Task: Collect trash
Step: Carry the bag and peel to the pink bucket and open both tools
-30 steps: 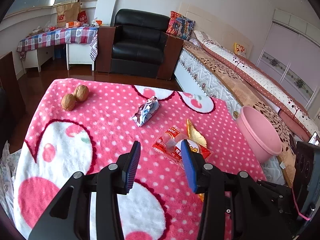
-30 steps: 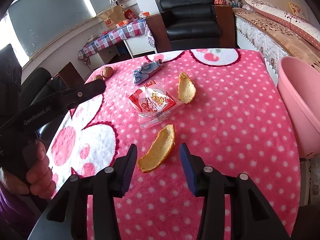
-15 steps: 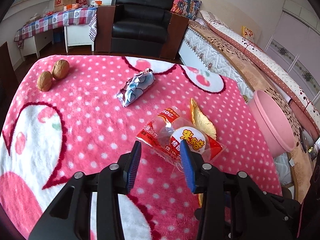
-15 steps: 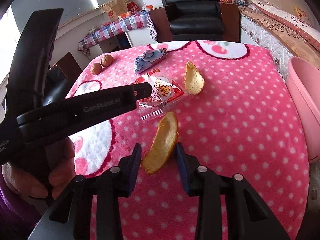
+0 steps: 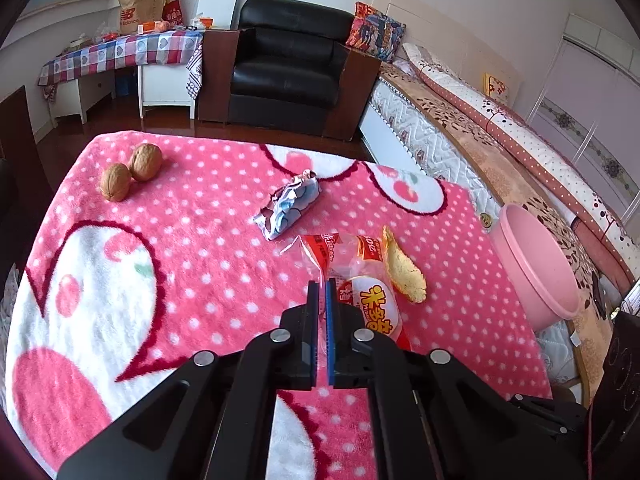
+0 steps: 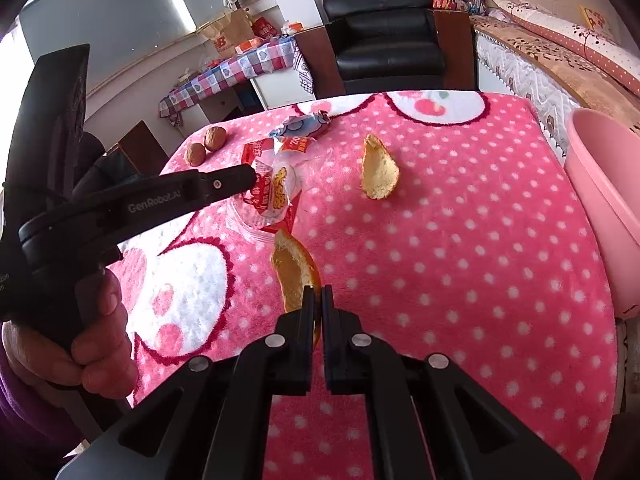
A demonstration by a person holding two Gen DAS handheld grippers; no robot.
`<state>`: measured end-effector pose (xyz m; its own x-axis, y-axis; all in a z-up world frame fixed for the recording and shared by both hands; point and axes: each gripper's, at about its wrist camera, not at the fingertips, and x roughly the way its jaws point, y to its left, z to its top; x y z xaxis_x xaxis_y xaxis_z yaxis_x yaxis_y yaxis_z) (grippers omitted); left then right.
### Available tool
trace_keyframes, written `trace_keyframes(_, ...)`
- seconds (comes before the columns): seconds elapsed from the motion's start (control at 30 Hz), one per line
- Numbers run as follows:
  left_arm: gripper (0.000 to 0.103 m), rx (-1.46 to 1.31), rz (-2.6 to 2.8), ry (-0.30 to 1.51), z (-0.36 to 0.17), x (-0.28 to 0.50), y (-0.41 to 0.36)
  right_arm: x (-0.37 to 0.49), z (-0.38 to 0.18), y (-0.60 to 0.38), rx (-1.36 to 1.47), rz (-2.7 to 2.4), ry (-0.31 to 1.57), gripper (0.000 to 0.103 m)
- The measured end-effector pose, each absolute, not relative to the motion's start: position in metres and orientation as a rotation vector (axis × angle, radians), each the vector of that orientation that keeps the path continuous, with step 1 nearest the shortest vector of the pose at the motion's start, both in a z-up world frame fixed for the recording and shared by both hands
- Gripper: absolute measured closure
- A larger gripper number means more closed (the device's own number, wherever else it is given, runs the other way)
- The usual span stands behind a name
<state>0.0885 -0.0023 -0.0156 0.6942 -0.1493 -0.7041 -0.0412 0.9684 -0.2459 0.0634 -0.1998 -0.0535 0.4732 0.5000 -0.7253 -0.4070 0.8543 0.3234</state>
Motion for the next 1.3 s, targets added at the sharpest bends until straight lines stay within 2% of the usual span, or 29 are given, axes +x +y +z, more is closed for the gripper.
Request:
trace_keyframes(0.5,0.101,-0.226,-0.152,0.700,0.029,0.078,-0.037,0.065,-0.017,-0.285,0.244,0.383,0.784,0.100)
trace_keyframes(0.9,0.101,-0.151,-0.336,0.680,0.052,0.111,-0.137,0.085,0.004,-0.399,0.350,0.158,0.672,0.100)
trace_keyframes(1.3,0.101,-0.060,-0.449,0.698,0.035,0.136,-0.226,0.106,-0.013,-0.458,0.385,0.044,0.672,0.100)
